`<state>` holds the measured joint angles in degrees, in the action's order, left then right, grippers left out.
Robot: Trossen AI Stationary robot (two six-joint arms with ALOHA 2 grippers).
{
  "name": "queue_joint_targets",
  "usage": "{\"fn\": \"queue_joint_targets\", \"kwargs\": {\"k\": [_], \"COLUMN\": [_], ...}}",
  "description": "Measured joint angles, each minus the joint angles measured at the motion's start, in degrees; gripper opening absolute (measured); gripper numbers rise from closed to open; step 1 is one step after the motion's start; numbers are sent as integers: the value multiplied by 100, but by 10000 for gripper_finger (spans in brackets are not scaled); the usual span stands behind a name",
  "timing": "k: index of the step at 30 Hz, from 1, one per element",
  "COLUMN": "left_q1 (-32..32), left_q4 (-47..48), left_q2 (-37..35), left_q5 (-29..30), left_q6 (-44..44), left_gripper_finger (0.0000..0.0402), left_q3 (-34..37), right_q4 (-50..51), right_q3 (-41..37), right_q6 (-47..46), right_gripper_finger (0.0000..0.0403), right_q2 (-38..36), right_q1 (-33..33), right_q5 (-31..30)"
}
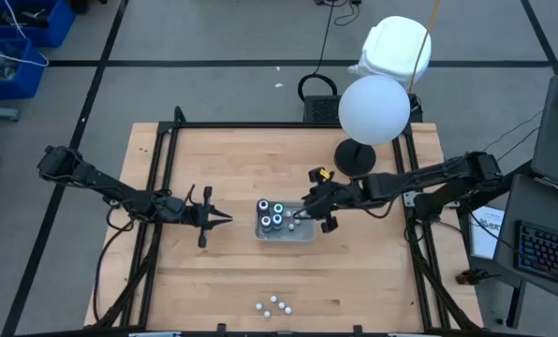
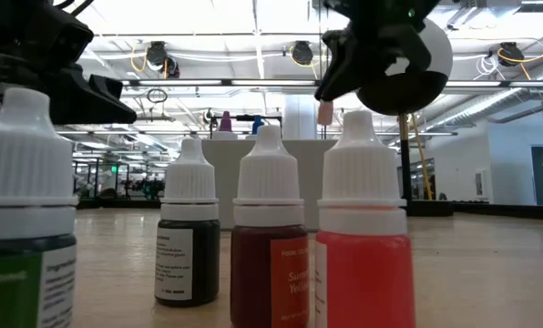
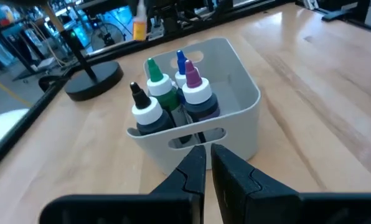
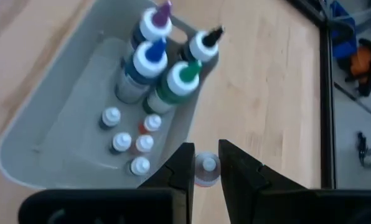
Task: Pick & Place food coloring
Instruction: Put the small orange food coloring bottle into the gray bin
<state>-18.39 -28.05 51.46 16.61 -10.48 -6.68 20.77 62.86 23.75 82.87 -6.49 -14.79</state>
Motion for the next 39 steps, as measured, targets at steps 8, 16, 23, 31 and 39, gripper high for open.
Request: {"fn": "queue_joint_targets", "kwargs": {"k": [8,16,23,31,39], "left_q1": [0,-4,0,0,0], "left_q4": [-99,-115,-112,-81,-57], "left_q2": [0,0,0,0,0], "left_q5": [5,209,720,744,743], "left_q6": [-1018,-1782,-1794,-1734,-1457], "left_gripper_finger": [33,33,33,33,33], "left_q3": [0,0,0,0,0], "right_q4": [92,122,172,215,289], "right_q3": [-195,-191,-193,-189,-45], "right_q6": [-155,-32,75,-185,-39], "right_gripper_finger": [46,46,46,46,46], "right_q2": [-118,-297,-228,120,433], "right_q1": [90,93,122,403,510], "right_q5": [-4,771,1199,1209,1635]}}
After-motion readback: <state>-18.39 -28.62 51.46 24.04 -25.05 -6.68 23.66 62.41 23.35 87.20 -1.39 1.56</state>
